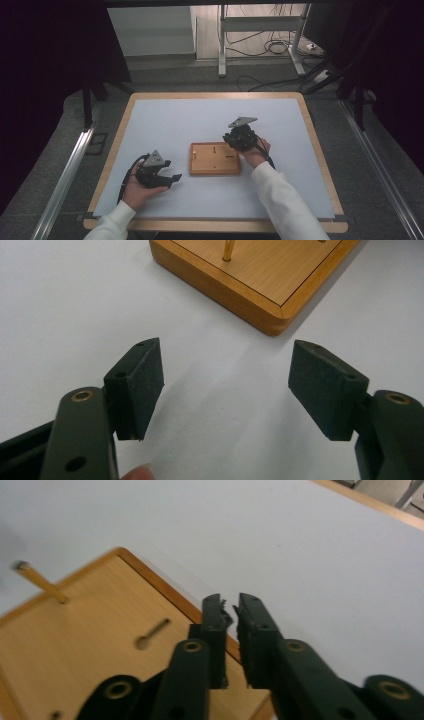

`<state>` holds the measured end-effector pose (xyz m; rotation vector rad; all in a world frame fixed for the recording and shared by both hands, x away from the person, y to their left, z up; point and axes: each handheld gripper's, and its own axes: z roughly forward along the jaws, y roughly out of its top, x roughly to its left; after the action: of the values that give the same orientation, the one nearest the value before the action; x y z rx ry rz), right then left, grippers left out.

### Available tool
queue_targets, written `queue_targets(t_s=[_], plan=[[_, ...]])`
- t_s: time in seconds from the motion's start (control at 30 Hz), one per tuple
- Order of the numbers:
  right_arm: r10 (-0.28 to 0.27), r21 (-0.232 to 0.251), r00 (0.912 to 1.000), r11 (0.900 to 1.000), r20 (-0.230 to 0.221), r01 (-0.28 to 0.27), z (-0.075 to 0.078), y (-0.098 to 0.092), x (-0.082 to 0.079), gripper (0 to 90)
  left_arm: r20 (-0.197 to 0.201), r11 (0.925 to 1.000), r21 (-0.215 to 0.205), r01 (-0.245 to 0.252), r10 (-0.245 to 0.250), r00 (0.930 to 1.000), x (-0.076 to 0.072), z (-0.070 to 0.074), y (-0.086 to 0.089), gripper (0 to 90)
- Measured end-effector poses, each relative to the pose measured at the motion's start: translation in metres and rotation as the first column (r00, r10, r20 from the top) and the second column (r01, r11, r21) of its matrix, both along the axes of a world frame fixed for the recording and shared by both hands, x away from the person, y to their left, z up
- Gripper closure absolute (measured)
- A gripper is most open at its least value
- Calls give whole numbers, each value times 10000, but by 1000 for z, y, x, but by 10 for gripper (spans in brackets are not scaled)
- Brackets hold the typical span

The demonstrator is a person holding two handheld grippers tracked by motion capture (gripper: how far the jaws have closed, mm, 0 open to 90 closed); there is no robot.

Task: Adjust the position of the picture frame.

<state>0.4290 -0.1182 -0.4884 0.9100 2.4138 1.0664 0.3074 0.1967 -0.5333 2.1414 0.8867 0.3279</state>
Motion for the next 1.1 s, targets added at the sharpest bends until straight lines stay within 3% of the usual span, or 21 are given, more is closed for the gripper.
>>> queue_targets(t_s=[0.2,0.37,0.67,1.1], plan=[[-272,-518,9994,9983,-223,260,-12,-5,18,900,1,10000,3,22,-22,10000,0,0,0,297],[-138,-1275,9996,9918,-236,107,-22,-7,24,900,-17,10000,-10,18,-18,10000,0,0,1,297],[309,-1317,9993,9907,-212,-335,-19,-11,23,900,-43,10000,52,72,-72,10000,0,-2,-2,297],[684,-1977,9973,9776,-282,-727,-16,-5,27,900,-47,9999,66,84,-83,10000,0,-2,-1,297]])
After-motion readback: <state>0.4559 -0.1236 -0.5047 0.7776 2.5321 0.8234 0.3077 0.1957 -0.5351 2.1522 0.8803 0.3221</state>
